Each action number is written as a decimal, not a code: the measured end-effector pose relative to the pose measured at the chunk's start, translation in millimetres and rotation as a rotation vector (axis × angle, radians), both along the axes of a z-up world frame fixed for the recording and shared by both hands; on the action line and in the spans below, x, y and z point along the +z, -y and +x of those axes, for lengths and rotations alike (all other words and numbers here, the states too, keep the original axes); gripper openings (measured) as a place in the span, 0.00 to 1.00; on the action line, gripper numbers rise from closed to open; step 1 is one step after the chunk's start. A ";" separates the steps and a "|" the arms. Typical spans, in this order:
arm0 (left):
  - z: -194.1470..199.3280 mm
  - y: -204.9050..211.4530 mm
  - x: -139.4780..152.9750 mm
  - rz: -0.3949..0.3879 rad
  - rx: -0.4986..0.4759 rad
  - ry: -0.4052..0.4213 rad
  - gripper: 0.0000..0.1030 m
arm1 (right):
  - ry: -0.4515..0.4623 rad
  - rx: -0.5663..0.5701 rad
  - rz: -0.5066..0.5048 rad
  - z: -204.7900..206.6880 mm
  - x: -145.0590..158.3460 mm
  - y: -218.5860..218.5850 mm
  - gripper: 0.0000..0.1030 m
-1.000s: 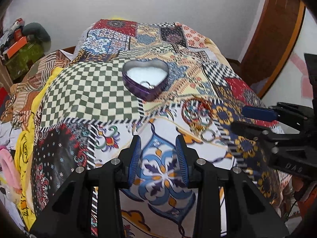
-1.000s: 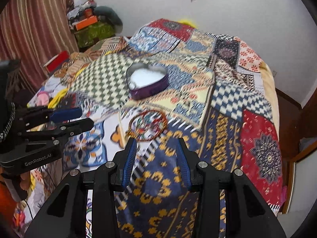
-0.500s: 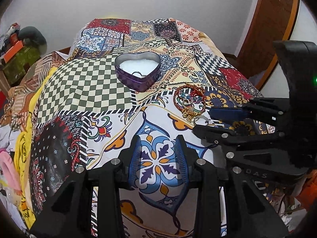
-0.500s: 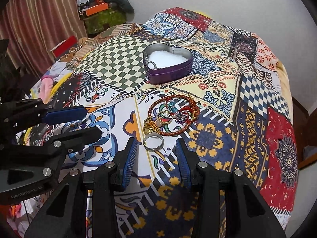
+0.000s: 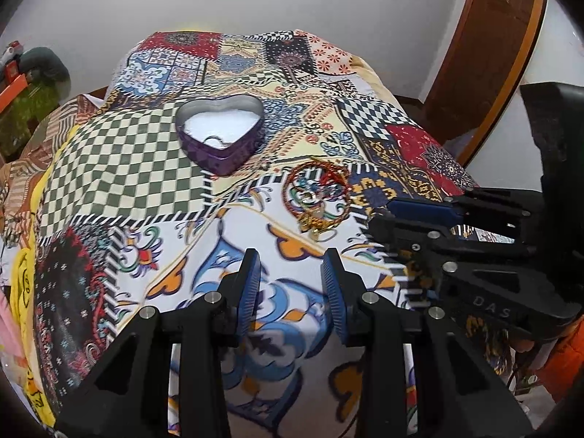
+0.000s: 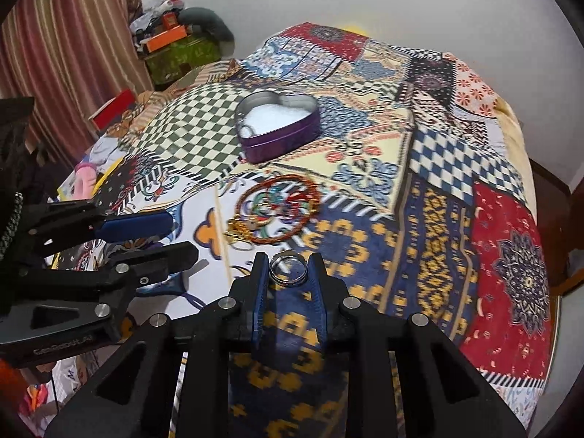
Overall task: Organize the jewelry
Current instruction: 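Carry the silver ring in the right gripper into the heart tin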
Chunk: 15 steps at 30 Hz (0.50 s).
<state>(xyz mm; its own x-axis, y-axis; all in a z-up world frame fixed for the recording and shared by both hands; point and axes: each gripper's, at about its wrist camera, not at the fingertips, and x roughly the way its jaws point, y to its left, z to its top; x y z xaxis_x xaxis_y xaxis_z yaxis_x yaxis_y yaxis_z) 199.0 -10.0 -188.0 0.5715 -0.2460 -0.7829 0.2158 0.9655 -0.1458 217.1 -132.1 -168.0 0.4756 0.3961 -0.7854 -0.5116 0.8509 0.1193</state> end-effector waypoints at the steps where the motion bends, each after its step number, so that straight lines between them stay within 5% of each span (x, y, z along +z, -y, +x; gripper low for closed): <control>1: 0.9 1.9 -0.6 -0.001 -0.003 0.000 0.30 | 0.002 -0.004 0.004 0.2 1.1 3.3 0.19; 10: 15.3 22.3 -8.9 0.045 -0.010 0.024 0.20 | 0.009 -0.018 0.029 0.8 5.7 16.5 0.19; 15: 17.1 24.9 -11.5 0.043 -0.010 0.039 0.06 | 0.016 -0.022 0.036 0.2 8.8 19.5 0.19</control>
<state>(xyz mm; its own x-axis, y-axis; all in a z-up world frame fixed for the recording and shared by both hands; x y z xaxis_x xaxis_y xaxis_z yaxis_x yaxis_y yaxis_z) 216.1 -35.0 -199.5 0.5996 -0.2188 -0.7698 0.2304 0.9684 -0.0957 217.3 -151.6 -159.2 0.4973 0.4135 -0.7627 -0.4946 0.8574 0.1423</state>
